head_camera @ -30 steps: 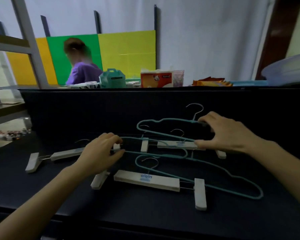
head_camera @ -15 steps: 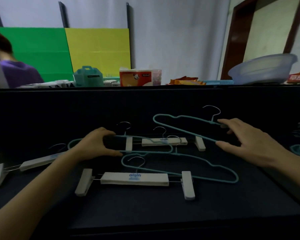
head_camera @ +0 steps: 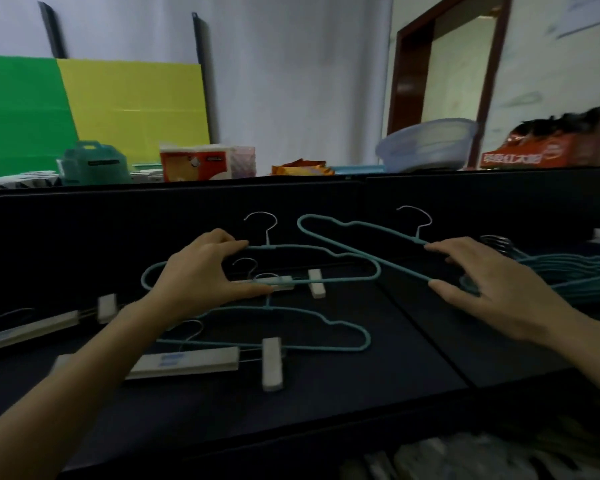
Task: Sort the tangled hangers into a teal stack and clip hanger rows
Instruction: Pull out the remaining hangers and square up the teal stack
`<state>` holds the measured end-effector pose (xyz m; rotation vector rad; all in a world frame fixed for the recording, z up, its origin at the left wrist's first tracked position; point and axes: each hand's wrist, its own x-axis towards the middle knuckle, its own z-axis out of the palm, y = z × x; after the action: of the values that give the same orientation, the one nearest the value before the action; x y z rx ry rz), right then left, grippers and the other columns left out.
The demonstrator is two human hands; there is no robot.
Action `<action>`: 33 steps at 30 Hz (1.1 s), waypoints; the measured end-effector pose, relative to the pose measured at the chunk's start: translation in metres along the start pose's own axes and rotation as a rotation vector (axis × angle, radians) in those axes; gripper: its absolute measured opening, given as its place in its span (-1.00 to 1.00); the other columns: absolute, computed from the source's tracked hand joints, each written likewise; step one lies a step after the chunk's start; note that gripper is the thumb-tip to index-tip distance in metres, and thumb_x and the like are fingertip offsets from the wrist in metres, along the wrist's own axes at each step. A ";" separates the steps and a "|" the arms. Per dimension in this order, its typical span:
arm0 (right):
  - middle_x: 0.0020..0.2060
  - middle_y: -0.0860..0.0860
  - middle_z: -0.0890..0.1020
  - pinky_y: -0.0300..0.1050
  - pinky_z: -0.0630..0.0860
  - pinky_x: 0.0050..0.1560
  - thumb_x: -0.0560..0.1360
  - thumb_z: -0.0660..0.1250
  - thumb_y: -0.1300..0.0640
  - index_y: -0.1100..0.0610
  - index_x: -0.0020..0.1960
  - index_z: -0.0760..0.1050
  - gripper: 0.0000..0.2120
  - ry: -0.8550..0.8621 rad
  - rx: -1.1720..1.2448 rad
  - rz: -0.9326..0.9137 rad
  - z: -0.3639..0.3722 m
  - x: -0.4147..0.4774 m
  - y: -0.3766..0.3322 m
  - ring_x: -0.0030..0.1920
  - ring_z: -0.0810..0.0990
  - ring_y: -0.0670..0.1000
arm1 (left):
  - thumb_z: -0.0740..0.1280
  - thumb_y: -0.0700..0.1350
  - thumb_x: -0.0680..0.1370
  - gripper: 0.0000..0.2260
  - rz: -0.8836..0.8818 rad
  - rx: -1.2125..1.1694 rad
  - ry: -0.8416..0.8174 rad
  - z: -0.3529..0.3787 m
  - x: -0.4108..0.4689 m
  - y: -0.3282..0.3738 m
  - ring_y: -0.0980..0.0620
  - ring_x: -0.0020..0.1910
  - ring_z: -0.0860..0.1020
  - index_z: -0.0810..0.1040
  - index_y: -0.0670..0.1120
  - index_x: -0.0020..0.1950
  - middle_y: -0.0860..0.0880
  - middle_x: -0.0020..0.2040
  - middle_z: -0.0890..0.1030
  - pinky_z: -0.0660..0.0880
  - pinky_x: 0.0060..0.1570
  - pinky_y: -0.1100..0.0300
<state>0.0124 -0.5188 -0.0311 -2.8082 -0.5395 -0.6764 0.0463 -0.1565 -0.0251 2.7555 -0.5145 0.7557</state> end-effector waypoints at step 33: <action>0.29 -0.15 0.42 -0.10 0.39 0.01 0.31 -0.06 -0.44 -0.11 0.34 0.30 -0.29 -0.001 -0.071 0.196 -0.108 -0.113 0.331 0.12 0.37 -0.20 | 0.25 0.41 0.32 -0.22 0.014 -0.056 -0.106 0.198 0.142 0.378 -0.02 0.16 0.38 0.33 -0.09 0.35 -0.04 0.16 0.40 0.45 0.08 0.10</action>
<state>0.0063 -0.8846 -0.0257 -2.8765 -0.2398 -0.6655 0.1002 -0.6013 -0.0654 2.7537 -0.5673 0.5909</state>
